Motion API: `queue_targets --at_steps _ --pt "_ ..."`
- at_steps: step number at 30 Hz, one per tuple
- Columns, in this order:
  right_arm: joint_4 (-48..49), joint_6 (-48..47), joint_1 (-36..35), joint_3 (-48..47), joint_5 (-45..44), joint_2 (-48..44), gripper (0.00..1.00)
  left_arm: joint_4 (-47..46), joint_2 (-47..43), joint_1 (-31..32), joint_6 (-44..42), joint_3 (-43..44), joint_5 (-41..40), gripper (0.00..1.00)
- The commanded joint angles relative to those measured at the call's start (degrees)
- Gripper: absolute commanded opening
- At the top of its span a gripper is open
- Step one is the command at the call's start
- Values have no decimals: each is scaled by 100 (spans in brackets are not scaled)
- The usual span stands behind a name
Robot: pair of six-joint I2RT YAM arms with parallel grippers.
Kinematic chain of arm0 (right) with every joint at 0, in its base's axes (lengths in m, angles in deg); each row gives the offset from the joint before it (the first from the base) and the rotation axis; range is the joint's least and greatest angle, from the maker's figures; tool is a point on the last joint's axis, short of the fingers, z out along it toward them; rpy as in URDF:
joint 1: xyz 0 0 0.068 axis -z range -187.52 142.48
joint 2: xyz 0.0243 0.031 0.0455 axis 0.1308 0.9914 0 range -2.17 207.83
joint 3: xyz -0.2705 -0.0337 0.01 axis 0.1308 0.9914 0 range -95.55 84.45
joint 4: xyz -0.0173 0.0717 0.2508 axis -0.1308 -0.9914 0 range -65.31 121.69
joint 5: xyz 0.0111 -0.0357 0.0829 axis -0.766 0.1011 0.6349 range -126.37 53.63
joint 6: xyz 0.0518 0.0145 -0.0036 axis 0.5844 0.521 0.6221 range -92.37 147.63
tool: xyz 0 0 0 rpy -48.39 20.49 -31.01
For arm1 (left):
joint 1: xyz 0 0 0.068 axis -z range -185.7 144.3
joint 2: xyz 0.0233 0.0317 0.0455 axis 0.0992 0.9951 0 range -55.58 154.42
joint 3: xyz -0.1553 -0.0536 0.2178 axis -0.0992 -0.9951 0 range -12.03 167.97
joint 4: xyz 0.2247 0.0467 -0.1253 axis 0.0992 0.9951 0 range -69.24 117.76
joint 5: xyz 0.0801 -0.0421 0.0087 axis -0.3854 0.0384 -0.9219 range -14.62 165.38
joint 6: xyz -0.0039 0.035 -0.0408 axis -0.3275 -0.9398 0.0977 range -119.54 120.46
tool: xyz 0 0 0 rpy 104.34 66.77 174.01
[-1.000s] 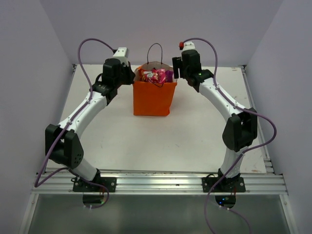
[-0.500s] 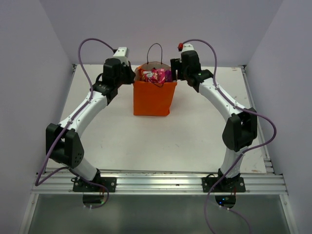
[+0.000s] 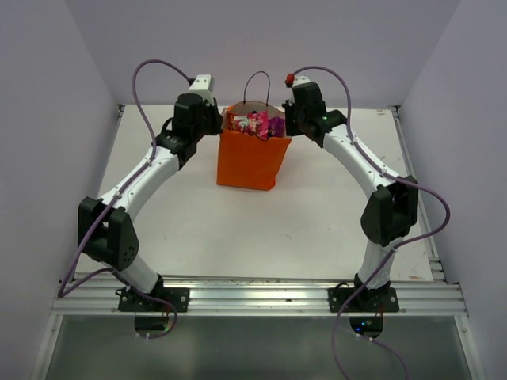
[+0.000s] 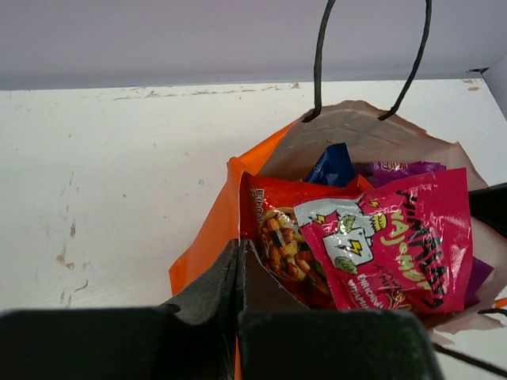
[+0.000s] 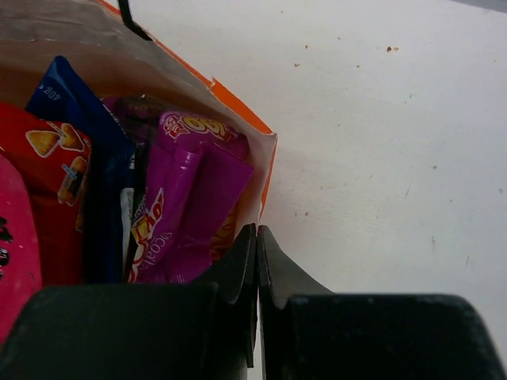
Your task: Place the snacks into the paper bag
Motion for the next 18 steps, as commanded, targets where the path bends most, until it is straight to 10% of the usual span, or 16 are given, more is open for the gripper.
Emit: queue_targets --at_steps 1,8,18 --pt "-503 -182 -141 -756 50 -300 0 -53 -60 328 -351 471 -603 0" --pt "-1049 -192 -318 -1724 -153 -485 0 0 -279 645 -474 472 -1246 0" --pt "-944 -218 -335 -179 -575 -775 0 -17 -253 803 -325 94 -1185 0"
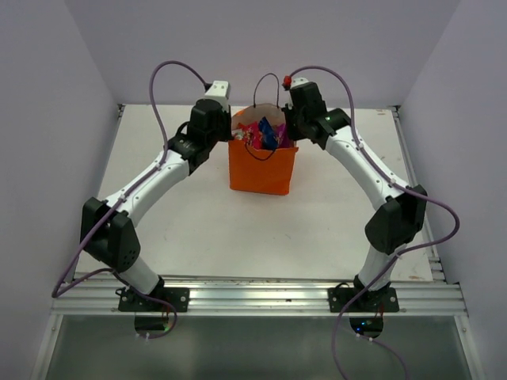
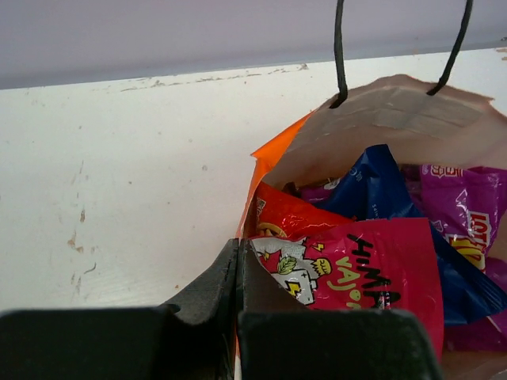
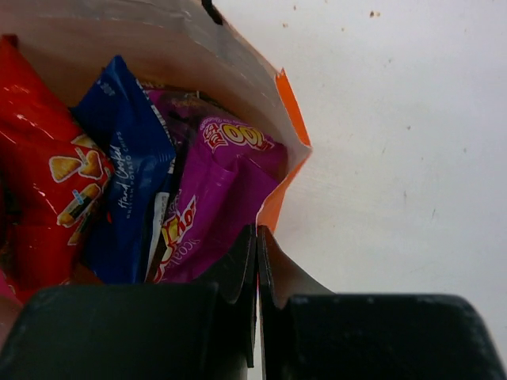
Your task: Place the snacks into the paper bag
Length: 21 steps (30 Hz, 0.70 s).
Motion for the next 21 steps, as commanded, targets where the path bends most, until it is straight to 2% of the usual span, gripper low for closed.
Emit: queue_targets --at_steps 1,5,9,15,21 --pt "271 -69 -16 410 -258 -469 0 -398 -251 136 31 -72 -151 0" --pt "245 -34 -34 709 -319 -732 0 -398 -426 339 49 -282 -361 0" --pt "-88 -17 -174 561 -477 -1031 0 -214 -830 611 40 -459 -834 0" --pt "-712 115 -692 262 -847 -1418 0 164 -1454 866 215 -802 -1301 0" --pt "-1029 396 -983 568 -979 -1726 0 533 -1990 1121 444 -1065 -1583 0"
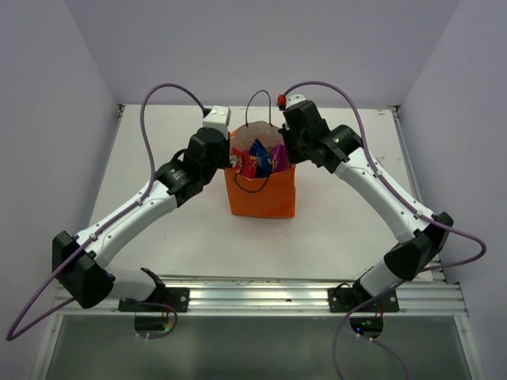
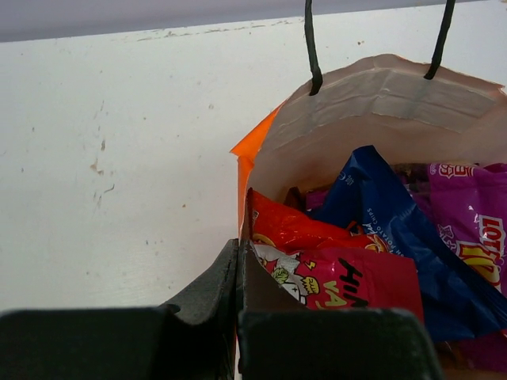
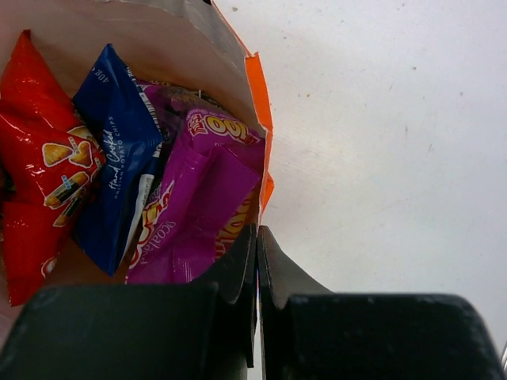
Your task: Place the snacks into the paper bag
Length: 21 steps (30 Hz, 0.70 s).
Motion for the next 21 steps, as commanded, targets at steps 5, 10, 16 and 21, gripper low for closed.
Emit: queue_targets --at_steps 5,10,16,21 --pt "26 310 -89 419 -400 -667 0 -34 -768 331 445 -321 -495 0" --pt "211 380 -89 825 -391 -659 0 -33 -892 445 560 -646 -372 0" --pt "369 415 -89 1054 -356 -667 0 -209 -962 472 472 -735 -91 0" --pt "614 336 -115 808 -444 -1114 46 -490 -1251 612 367 -577 -283 53"
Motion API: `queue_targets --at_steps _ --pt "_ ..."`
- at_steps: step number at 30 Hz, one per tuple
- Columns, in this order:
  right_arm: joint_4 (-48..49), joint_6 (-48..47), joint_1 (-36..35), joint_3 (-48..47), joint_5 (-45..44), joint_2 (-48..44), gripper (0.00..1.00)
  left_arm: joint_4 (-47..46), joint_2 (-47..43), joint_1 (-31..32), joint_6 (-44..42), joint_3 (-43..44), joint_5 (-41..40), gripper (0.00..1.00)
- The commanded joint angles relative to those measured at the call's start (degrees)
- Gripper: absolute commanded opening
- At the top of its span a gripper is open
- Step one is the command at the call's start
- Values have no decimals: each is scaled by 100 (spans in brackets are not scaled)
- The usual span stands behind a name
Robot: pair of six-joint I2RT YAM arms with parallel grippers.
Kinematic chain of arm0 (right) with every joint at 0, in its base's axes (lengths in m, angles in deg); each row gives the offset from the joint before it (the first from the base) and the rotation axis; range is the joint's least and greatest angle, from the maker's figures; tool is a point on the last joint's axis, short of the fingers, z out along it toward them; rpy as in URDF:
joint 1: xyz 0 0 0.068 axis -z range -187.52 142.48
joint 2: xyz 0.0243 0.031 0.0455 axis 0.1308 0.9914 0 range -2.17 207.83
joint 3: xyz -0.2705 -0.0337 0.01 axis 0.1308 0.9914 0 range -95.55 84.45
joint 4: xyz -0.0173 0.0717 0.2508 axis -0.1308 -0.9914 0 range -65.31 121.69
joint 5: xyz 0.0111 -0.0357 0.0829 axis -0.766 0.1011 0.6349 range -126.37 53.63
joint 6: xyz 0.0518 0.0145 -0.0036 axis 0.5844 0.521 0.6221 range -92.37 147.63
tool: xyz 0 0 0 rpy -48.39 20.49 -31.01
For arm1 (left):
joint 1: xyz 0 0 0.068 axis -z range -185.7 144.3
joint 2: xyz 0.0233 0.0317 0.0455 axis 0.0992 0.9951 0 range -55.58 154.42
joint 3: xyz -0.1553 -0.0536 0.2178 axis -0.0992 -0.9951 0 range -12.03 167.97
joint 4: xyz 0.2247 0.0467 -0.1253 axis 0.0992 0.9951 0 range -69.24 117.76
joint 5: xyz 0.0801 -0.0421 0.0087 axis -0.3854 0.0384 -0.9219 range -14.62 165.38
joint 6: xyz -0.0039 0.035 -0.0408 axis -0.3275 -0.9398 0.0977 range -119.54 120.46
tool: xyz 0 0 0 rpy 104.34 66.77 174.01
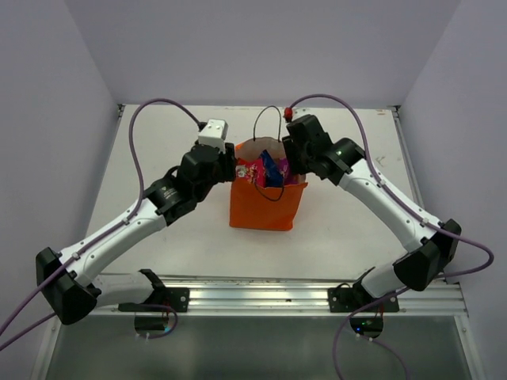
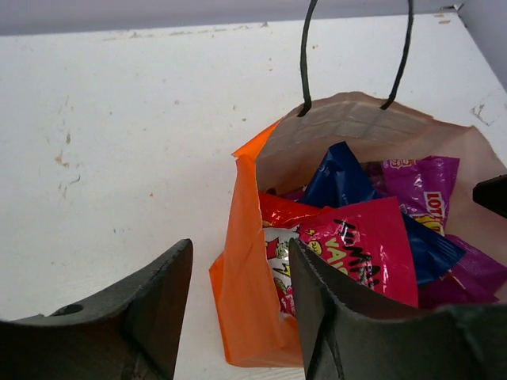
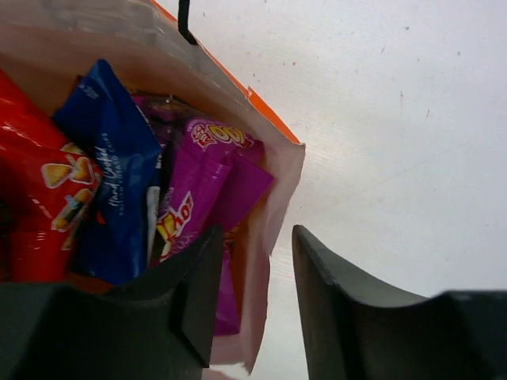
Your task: Place the snacks into the paper bag
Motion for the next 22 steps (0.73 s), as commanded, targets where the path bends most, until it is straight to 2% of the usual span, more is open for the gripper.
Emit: queue_targets --at_steps 1,4,8,12,16,20,22 --pt "431 36 -32 -303 -301 -665 48 -532 -428 129 -18 316 -345 57" --pt "309 151 -33 -776 -557 -858 48 -409 -542 235 -115 703 -933 67" --pt "-59 81 -33 -1322 -1477 -903 48 -331 -727 261 -229 1091 -1828 70" --pt "-481 45 -15 -1183 -2470 -719 49 -119 -648 261 -597 1478 -2682 72" --pt "-518 221 11 -621 -2641 -736 50 -181 -762 209 -818 1417 -2860 74" --pt "-378 344 38 -470 -2526 -920 47 -119 -885 130 -722 1347 -2754 74" --pt "-359 222 47 -531 -2675 -982 55 -49 -894 86 -669 1329 -2614 74"
